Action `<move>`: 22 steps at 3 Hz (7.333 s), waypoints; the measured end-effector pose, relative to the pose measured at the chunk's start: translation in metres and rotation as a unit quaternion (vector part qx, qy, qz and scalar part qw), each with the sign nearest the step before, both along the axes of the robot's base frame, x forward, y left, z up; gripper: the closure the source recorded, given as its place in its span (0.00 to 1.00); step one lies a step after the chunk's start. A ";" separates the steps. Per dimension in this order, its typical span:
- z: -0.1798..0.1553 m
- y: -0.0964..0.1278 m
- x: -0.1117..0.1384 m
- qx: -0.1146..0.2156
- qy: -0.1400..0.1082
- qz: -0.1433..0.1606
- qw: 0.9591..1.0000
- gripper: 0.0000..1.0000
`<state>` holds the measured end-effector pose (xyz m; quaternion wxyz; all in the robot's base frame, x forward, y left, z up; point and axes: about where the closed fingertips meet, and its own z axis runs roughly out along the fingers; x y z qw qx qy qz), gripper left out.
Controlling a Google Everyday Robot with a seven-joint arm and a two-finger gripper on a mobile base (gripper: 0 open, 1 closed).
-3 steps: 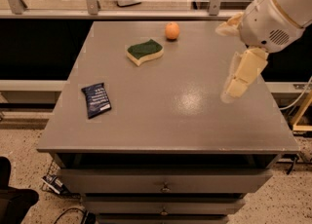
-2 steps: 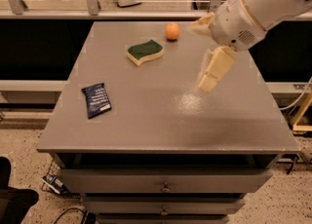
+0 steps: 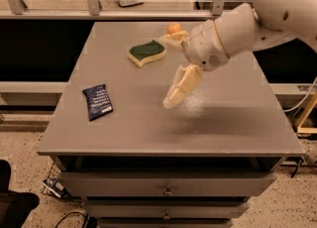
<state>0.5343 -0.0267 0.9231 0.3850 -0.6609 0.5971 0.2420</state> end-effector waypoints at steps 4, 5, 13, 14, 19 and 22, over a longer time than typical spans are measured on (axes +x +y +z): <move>-0.035 0.062 0.056 0.056 0.020 0.081 0.995 0.00; -0.043 0.084 0.079 0.064 0.039 0.109 0.991 0.00; -0.093 0.147 0.050 0.069 0.101 0.117 0.986 0.00; -0.093 0.147 0.050 0.069 0.101 0.117 0.986 0.00; -0.110 0.176 0.042 0.083 0.090 0.111 0.986 0.39; -0.101 0.176 0.042 0.083 0.090 0.111 0.986 1.00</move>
Offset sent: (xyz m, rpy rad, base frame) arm 0.0328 0.0334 -0.0283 0.0448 -0.0046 0.0883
